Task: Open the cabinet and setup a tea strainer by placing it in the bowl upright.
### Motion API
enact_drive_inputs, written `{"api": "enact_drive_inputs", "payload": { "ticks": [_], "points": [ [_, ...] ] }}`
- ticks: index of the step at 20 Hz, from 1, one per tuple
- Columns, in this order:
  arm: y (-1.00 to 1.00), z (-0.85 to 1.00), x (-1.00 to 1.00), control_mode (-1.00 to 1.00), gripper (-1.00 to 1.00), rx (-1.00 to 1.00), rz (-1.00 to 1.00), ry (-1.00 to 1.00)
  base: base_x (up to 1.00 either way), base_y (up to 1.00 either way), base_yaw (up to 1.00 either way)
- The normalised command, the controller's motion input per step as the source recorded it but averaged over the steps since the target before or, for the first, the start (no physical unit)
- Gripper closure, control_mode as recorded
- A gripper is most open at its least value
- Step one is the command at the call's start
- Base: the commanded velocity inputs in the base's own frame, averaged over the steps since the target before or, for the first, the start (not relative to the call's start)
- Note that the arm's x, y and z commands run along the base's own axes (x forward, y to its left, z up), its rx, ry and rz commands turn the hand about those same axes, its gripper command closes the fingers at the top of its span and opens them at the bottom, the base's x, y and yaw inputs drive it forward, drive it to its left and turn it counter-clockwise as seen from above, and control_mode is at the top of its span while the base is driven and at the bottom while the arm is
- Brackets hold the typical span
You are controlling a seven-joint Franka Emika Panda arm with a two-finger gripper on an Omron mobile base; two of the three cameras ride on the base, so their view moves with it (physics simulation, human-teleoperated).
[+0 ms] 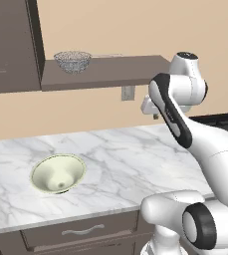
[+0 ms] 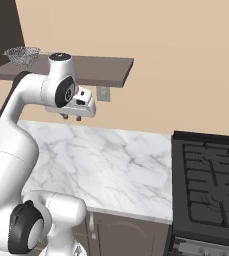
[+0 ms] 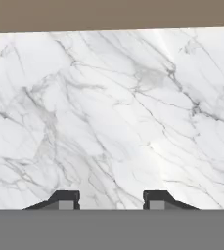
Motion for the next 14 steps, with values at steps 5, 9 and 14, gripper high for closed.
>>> {"api": "enact_drive_inputs", "payload": {
  "ticks": [5,9,14],
  "points": [
    [0.13,0.06,-0.03,-1.0,-1.0,-0.08,0.05,-0.18,0.0,0.0,0.0],
    [0.13,0.5,-0.2,-1.0,-1.0,-0.14,0.03,-0.19,0.0,0.0,0.0],
    [0.24,0.73,-0.29,-1.0,-1.0,-0.15,0.0,-0.17,0.0,0.0,0.0]
  ]
}}
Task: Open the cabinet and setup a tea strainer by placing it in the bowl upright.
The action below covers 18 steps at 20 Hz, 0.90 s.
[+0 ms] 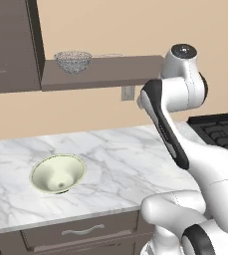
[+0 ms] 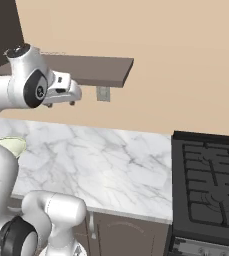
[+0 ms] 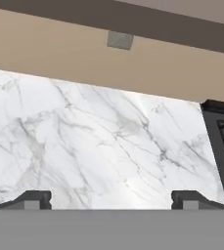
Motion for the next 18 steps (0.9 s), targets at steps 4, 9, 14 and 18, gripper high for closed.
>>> {"api": "enact_drive_inputs", "payload": {
  "ticks": [4,9,14,18],
  "points": [
    [0.24,0.72,-0.21,-1.0,-1.0,-0.18,0.0,-0.15,0.0,0.0,0.0],
    [0.31,0.6,0.03,-1.0,-1.0,-0.2,0.01,-0.04,0.0,0.0,0.0],
    [0.42,0.62,0.3,-1.0,-1.0,-0.01,0.08,-0.03,0.0,0.0,0.0],
    [0.15,0.55,0.31,-1.0,-1.0,0.0,0.21,-0.04,0.0,0.0,0.0]
  ]
}}
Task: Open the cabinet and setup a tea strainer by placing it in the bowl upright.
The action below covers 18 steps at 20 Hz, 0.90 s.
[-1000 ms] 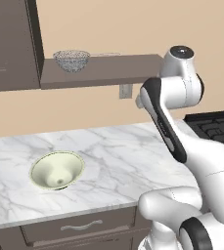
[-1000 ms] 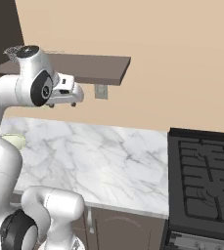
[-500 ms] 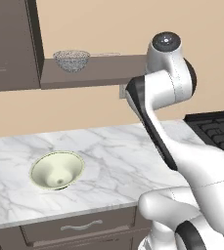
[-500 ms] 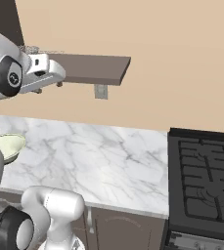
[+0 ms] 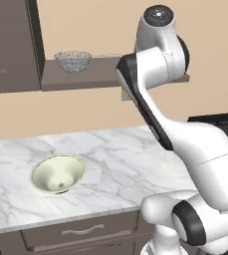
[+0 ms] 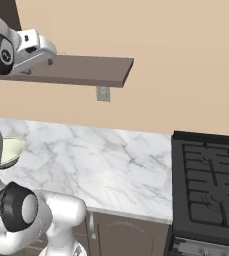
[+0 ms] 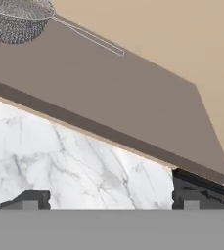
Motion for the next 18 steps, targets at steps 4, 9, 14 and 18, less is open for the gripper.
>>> {"api": "enact_drive_inputs", "payload": {
  "ticks": [4,9,14,18],
  "points": [
    [0.17,0.33,0.43,-1.0,-1.0,-0.01,0.3,0.0,0.0,0.0,0.0],
    [0.3,0.32,0.34,-1.0,-1.0,0.0,0.44,0.01,0.0,0.0,0.0],
    [0.46,0.16,0.19,-1.0,-1.0,-0.03,0.4,0.0,0.0,0.0,0.0],
    [0.54,0.0,0.18,-1.0,-1.0,-0.07,0.38,0.08,0.0,0.0,0.0]
  ]
}}
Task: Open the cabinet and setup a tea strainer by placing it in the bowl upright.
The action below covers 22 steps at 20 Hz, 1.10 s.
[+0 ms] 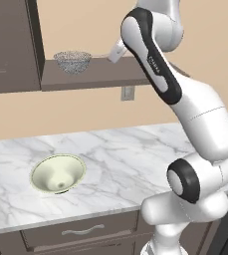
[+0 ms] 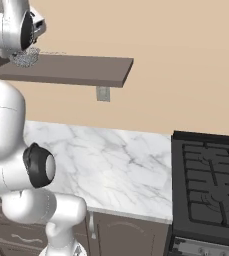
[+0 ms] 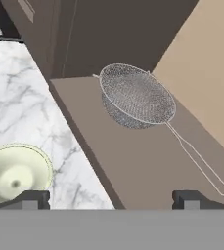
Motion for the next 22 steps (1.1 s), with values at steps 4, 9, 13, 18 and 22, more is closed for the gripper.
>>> {"api": "enact_drive_inputs", "payload": {
  "ticks": [4,9,13,18,22],
  "points": [
    [0.62,0.0,0.2,-1.0,-1.0,-0.14,0.27,0.15,0.0,0.0,0.0],
    [0.54,0.0,0.35,-1.0,-1.0,-0.23,0.08,0.15,0.0,0.0,0.0],
    [0.24,-0.01,0.33,-1.0,-1.0,-0.14,-0.06,0.05,0.0,0.0,0.0],
    [0.31,-0.02,0.33,-1.0,-1.0,-0.13,-0.13,0.0,0.0,0.0,0.0],
    [0.04,-0.08,0.11,-1.0,-1.0,-0.05,-0.05,0.01,0.0,0.0,0.0]
  ]
}}
